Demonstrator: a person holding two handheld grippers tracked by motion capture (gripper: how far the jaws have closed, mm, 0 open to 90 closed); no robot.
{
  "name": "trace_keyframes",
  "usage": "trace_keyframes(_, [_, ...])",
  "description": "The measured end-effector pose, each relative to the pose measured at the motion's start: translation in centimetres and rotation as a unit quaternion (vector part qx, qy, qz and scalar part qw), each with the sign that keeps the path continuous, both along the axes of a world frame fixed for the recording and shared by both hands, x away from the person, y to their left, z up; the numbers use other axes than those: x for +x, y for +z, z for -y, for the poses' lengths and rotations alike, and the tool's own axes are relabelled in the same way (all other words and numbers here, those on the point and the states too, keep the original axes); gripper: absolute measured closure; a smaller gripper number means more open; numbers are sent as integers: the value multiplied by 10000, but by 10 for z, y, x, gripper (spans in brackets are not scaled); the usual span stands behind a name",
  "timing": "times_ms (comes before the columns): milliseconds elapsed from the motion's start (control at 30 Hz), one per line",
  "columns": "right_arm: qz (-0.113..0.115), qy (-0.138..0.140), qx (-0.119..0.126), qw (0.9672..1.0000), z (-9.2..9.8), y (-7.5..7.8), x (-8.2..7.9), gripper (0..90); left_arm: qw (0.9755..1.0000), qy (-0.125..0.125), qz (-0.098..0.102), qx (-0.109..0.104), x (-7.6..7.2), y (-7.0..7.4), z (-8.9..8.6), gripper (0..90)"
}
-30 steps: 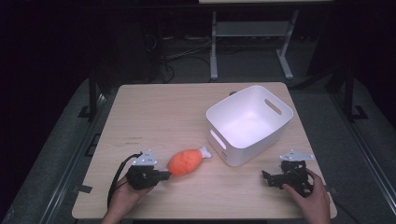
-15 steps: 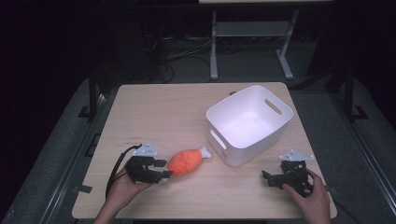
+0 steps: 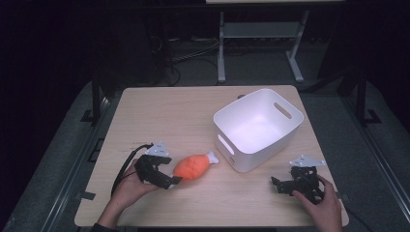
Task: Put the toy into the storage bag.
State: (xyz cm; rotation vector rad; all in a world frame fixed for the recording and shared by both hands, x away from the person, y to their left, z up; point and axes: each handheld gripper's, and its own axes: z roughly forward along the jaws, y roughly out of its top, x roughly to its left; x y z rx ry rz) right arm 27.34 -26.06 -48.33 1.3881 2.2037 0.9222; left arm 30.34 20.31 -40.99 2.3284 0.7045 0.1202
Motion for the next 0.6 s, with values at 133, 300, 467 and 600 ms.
trace_keyframes(133, [0, 3, -3, 10000, 0, 0, 0, 2, 9999, -30, -28, 109, 4, 0, 3, 131])
trace_keyframes(300, [1, 3, -3, 10000, 0, 0, 0, 2, 9997, -53, -8, 233, 10, 3, 10, 128])
trace_keyframes(467, [1, 1, -2, 10000, 0, 0, 0, 2, 9995, -124, 13, 280, 17, 7, 17, 128])
trace_keyframes(600, [0, 2, -3, 10000, 0, 0, 0, 2, 9992, -202, 15, 342, 23, 9, 26, 128])
